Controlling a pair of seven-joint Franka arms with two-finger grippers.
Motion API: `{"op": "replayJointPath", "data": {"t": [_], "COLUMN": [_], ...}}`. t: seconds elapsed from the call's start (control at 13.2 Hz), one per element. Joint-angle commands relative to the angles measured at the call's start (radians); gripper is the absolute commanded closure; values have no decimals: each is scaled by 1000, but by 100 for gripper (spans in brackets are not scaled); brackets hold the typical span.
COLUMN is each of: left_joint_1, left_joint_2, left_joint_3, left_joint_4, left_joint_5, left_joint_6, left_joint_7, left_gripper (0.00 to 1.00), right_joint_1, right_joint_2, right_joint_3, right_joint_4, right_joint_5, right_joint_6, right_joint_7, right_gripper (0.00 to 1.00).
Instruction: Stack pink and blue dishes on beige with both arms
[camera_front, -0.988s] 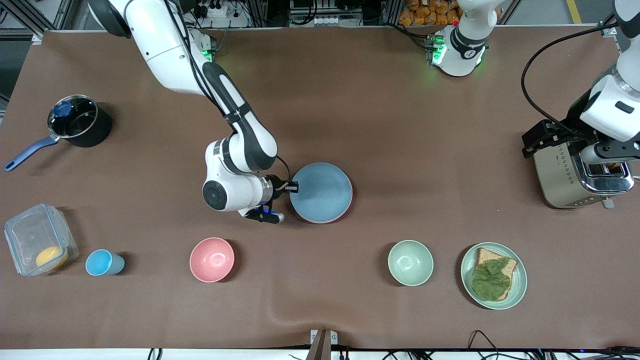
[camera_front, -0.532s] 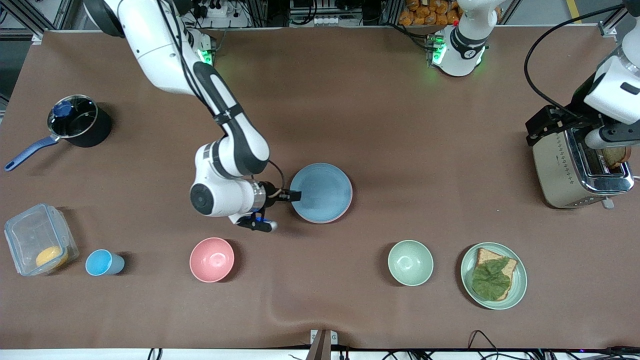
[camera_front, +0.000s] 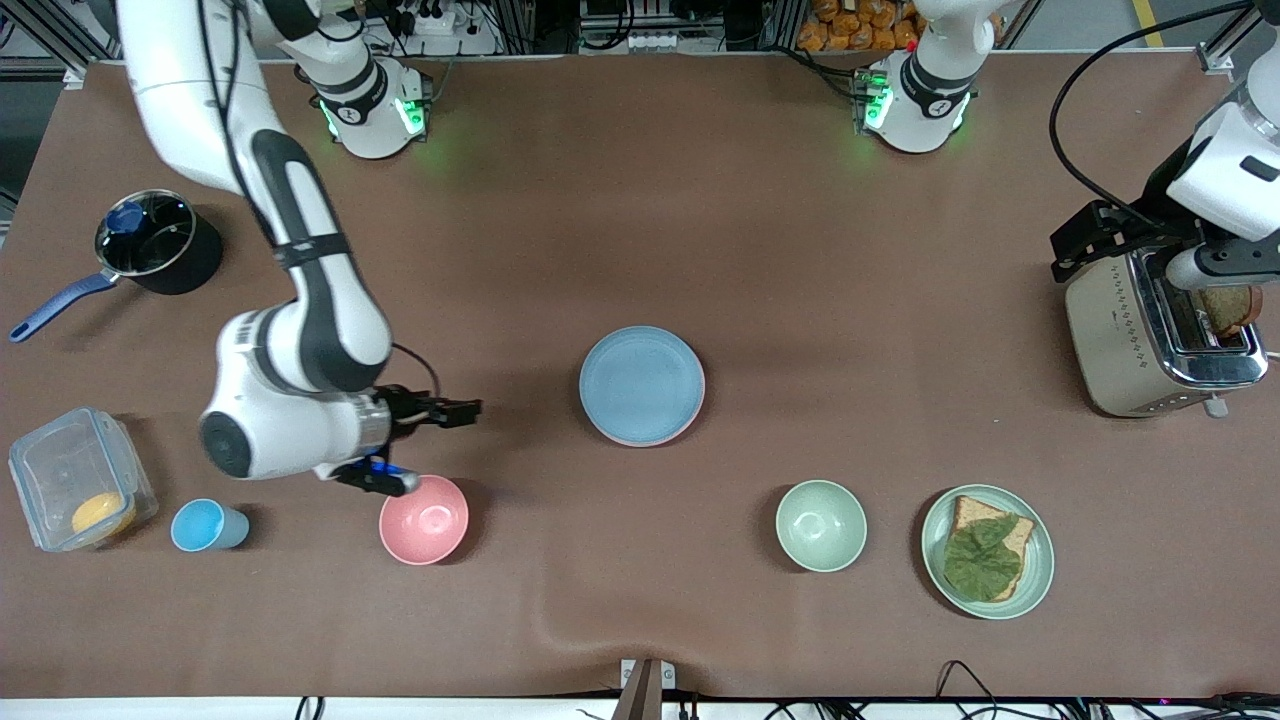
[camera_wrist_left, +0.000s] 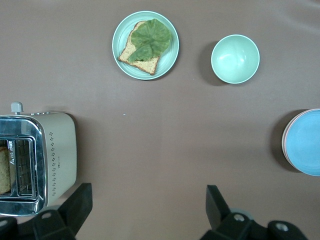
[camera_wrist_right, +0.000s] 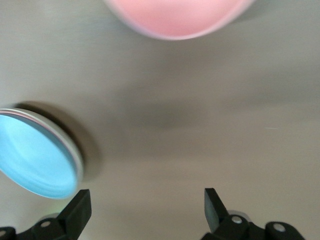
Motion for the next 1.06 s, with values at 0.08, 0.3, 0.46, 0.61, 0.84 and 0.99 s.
{"op": "replayJointPath", "data": {"t": [0.08, 0.3, 0.46, 0.61, 0.84, 0.99], "left_joint_1": [-194, -249, -295, -294, -297, -292], "left_joint_2": [-29, -42, -42, -40, -29, -31], "left_joint_3": [199, 246, 300, 294, 292, 292], "left_joint_4": [5, -1, -4, -3, 6, 5], "left_joint_5": [-13, -13, -19, -22, -10, -14], "left_joint_6": [-20, -23, -23, -27, -37, -38], "left_joint_7": [22, 18, 15, 12, 19, 21], "left_gripper": [0, 0, 0, 0, 0, 0], "right_joint_1": [-124, -163, -184, -189, -184, -181], "right_joint_2": [-72, -133, -243, -404, -554, -578], "right_joint_3": [18, 15, 9, 3, -28, -36], "right_joint_4": [-16, -24, -80, -188, -228, -188], "right_joint_5": [-178, -348, -366, -367, -393, -436], "right_joint_6": [-61, -47, -47, -45, -76, -152], "right_joint_7": [-125, -147, -147, -145, -138, -144], "right_gripper": [0, 0, 0, 0, 0, 0]}}
